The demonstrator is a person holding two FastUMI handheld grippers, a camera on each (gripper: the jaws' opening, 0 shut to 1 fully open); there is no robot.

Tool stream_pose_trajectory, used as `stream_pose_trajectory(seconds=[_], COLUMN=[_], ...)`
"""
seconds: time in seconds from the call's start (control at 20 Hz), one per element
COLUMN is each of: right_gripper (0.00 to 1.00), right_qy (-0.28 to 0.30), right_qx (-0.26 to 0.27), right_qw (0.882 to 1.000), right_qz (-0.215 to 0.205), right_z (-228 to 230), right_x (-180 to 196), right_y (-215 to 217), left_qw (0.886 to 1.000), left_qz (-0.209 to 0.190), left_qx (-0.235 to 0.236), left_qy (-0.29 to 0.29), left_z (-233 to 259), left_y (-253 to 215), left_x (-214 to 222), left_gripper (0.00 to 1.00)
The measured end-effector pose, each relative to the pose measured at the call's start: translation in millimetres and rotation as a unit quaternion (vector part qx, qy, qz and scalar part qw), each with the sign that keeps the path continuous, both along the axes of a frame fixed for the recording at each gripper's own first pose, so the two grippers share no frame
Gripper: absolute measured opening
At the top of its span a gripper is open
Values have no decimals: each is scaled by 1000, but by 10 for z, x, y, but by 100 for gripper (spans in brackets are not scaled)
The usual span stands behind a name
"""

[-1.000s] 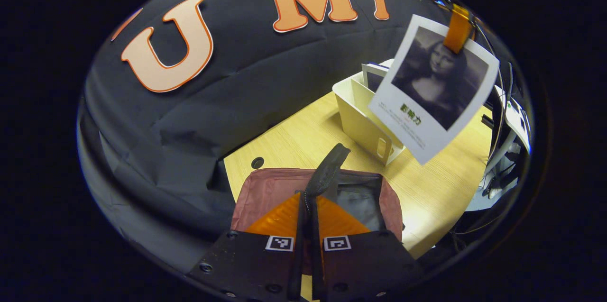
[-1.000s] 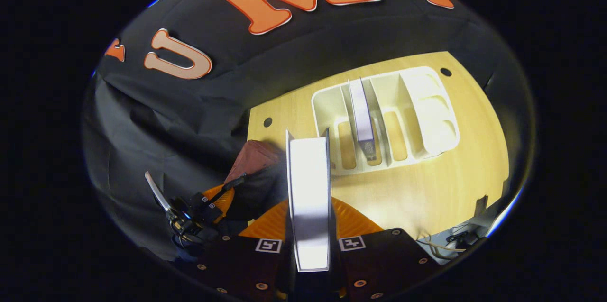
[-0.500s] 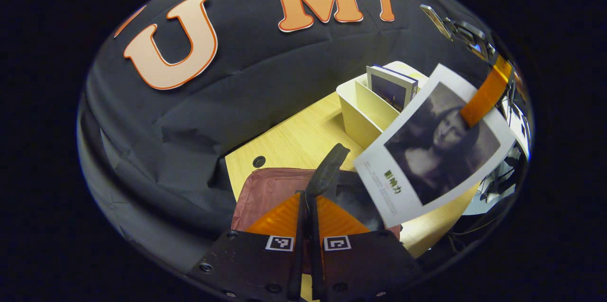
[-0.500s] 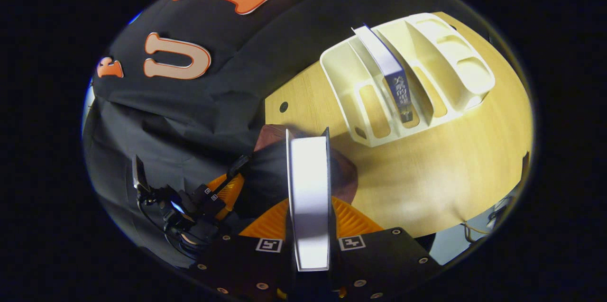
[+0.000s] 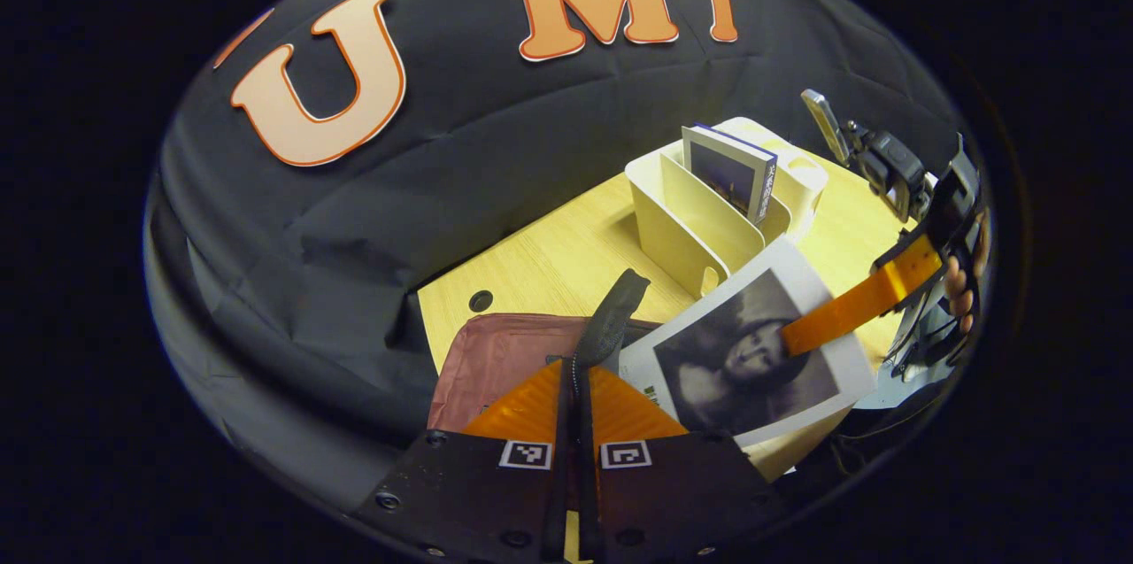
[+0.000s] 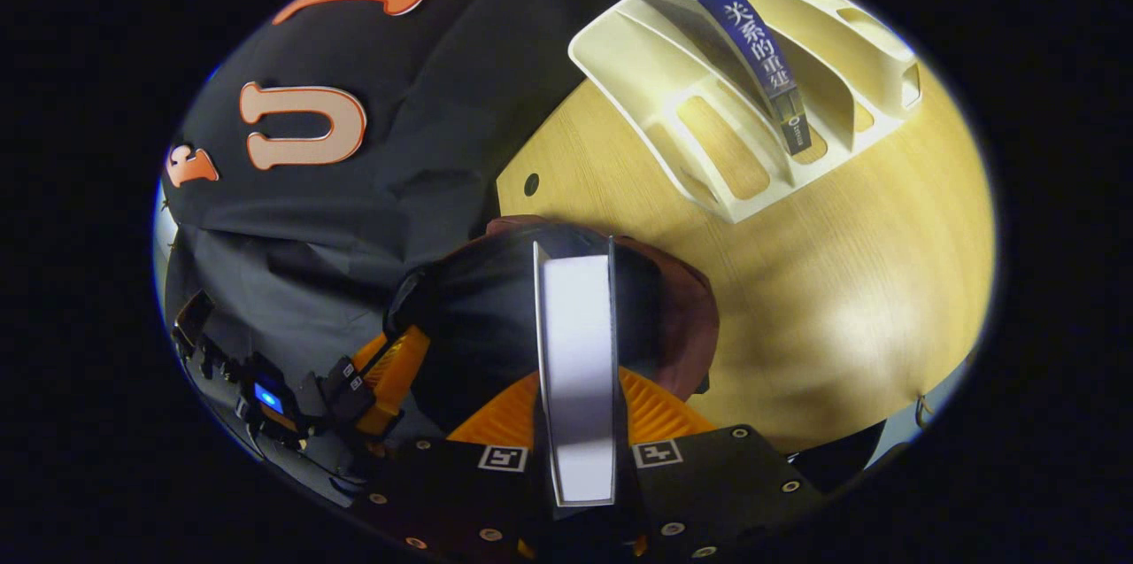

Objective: Open the schoolbag, grab two books from the bookshelf and put them into the schoolbag.

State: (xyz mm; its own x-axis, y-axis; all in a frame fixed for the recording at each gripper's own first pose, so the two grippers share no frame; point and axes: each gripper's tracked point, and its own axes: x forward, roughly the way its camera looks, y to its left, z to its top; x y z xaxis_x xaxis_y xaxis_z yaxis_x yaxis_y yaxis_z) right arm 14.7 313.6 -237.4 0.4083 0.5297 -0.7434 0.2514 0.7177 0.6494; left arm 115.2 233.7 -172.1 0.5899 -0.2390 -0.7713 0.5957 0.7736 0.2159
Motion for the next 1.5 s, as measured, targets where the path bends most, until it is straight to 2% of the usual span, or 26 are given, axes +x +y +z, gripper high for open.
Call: stream_pose_trajectory(seconds=[0.3, 0.9, 1.1, 1.2, 1.25, 1.3, 1.45, 1.5], right_gripper=[28, 29, 28, 32, 24, 42, 100, 97], right_qy=[0, -2, -5, 11, 23, 28, 25, 17], right_qx=[30, 78, 96, 98, 89, 87, 38, 28], right_qw=[999, 996, 995, 995, 996, 996, 999, 999], right_qz=[-24, -37, -30, -21, -17, -14, -22, -25], right_z=[-313, -822, -952, -1030, -1065, -1073, -1143, -1090], right_x=[113, 367, 425, 391, 388, 362, 420, 465], right_y=[279, 770, 997, 1101, 1113, 1099, 823, 684], left_qw=[1000, 999, 999, 999, 999, 999, 999, 999], left_qz=[-6, -35, -36, -38, -36, -33, -25, -23], left_qx=[2, -9, -14, -15, -14, -15, -17, -18], left_qy=[3, 13, 18, 21, 19, 21, 17, 18], left_z=[87, 192, 174, 167, 158, 150, 148, 123], left_y=[-3, -242, -294, -309, -293, -272, -223, -208], left_x=[16, -64, -80, -89, -71, -72, -37, -33], left_gripper=[5, 5, 4, 4, 4, 4, 4, 4])
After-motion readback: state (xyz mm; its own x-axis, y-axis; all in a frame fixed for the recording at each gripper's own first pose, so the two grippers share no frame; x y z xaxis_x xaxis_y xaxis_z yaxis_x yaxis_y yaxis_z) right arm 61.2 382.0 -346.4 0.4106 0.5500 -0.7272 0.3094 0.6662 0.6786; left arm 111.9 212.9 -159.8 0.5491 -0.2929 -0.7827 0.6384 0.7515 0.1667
